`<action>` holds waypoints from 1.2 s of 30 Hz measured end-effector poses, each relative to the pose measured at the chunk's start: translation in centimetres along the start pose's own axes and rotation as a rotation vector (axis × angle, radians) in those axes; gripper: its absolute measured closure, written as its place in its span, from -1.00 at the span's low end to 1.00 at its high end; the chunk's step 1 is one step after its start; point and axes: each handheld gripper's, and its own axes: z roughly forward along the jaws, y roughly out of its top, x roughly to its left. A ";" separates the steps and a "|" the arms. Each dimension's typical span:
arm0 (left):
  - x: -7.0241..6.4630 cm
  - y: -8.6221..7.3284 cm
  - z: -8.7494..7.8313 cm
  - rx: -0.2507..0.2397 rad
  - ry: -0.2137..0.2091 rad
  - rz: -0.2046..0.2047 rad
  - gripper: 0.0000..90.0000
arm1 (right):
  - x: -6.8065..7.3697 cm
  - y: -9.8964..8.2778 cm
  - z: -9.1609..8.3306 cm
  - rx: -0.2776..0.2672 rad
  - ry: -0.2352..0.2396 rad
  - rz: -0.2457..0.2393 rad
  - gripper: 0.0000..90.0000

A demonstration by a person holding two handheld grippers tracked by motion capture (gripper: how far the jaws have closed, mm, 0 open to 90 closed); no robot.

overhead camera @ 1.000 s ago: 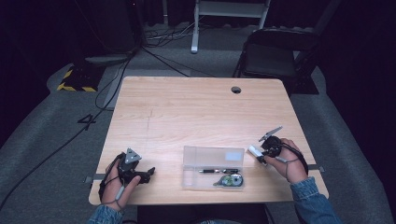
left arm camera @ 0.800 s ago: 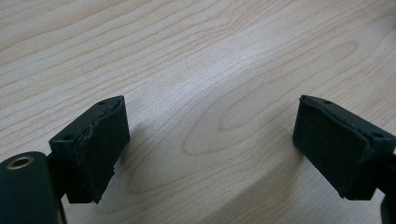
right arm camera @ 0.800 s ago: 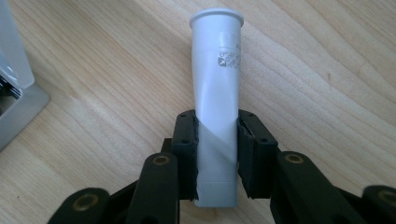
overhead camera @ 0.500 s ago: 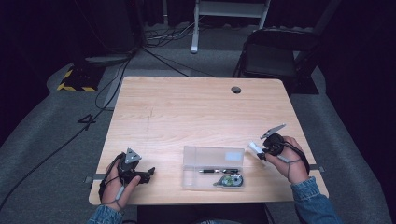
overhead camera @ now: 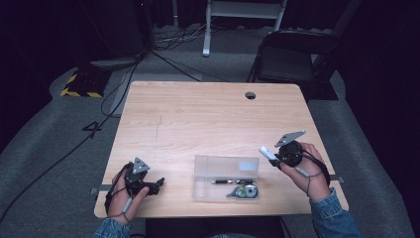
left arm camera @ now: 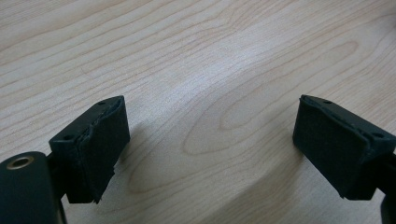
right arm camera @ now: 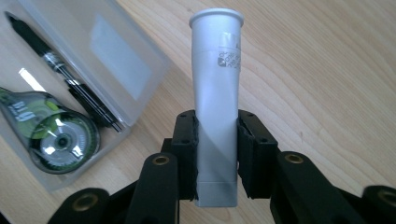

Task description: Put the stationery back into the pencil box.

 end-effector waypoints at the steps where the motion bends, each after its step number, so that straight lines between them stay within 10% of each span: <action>1: 0.0 0.0 0.0 0.000 0.000 0.001 -0.75 | 0.2 0.1 -0.2 -0.005 0.005 -0.012 0.58; 36: -0.1 0.0 0.0 0.002 0.000 -0.001 -0.76 | 7.7 5.5 0.3 -0.057 0.217 -0.339 0.58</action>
